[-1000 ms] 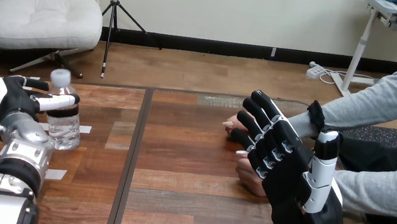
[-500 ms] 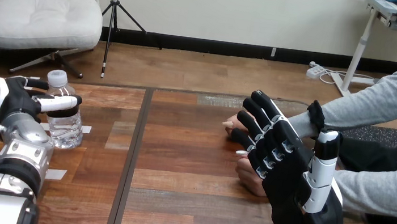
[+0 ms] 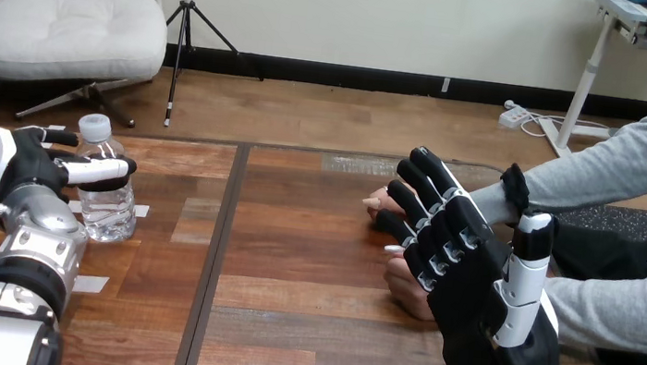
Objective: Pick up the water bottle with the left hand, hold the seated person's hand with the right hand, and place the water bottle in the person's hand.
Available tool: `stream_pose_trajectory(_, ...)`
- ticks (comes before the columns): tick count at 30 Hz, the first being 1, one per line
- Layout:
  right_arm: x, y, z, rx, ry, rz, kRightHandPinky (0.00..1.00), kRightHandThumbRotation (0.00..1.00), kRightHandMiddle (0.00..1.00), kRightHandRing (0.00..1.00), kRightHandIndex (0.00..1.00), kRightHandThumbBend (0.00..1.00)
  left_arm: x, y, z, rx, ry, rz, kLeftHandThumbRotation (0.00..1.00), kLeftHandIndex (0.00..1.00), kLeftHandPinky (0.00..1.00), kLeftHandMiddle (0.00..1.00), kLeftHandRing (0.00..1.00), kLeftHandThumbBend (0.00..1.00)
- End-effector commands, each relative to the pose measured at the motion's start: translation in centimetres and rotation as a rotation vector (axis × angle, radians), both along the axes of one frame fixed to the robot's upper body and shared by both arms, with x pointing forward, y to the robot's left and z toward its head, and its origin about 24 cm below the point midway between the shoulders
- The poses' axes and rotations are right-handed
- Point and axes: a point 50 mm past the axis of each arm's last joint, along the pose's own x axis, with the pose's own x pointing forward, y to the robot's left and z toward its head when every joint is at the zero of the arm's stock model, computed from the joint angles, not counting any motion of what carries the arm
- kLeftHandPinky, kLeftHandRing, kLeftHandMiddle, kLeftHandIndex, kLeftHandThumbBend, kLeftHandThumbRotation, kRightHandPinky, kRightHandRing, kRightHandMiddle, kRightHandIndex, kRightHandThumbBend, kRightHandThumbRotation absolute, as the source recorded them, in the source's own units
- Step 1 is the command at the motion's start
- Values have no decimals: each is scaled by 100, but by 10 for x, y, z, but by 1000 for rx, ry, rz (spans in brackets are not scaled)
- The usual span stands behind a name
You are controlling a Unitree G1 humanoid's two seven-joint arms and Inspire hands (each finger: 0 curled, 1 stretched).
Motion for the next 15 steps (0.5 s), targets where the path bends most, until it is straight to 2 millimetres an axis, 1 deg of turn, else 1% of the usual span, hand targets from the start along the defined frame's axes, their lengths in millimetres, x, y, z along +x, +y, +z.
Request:
stream_pose_trajectory(1,5,1,20,15,-101,0,94,100,97,98,94,92,19,-7,32,22,-79,-40,0,68,47,65,59,91)
stream_pose_trajectory(7,5,1,20,14,-101,-2,94,100,97,98,94,92,19,-5,30,13,-66,-49,3,70,51,67,63,92)
stream_pose_trajectory(12,5,1,20,13,-100,-3,94,100,96,98,94,92,18,-5,30,-4,-63,-64,6,72,52,69,64,92)
stream_pose_trajectory(15,5,1,20,14,-100,-4,94,100,96,98,94,92,18,-4,29,-20,-59,-73,9,73,56,72,68,93)
